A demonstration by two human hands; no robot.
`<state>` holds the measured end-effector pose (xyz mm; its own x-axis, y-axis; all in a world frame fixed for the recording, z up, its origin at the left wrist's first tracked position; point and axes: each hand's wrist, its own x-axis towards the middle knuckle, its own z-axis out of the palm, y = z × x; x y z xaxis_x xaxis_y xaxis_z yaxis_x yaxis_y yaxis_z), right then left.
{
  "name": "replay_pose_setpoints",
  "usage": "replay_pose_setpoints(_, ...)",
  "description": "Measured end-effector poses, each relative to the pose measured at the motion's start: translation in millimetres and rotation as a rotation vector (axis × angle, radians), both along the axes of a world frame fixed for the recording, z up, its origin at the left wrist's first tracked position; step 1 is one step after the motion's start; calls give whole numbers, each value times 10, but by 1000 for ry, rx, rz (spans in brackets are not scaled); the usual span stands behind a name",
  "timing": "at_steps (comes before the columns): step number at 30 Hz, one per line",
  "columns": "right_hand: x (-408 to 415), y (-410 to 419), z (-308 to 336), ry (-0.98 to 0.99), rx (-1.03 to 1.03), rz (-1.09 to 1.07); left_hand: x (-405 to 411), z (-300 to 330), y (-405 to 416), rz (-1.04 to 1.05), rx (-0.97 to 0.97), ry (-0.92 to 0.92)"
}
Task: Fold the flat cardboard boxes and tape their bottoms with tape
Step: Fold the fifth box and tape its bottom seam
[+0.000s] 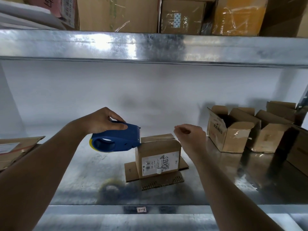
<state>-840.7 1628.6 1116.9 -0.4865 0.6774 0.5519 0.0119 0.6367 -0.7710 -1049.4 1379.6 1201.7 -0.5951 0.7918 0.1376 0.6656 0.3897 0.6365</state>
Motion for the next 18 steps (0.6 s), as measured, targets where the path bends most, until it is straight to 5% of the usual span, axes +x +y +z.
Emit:
replay_pose_setpoints(4,-72,3,-63,-255,396,38,39,-2,5,6,7,5)
replay_pose_setpoints(8,-64,-52,-87,-241,678,158,50,10,-16,10,7,13)
replay_pose_setpoints(18,-78,-70,-115,-275,471,347,90,307,-95,69,77,-2)
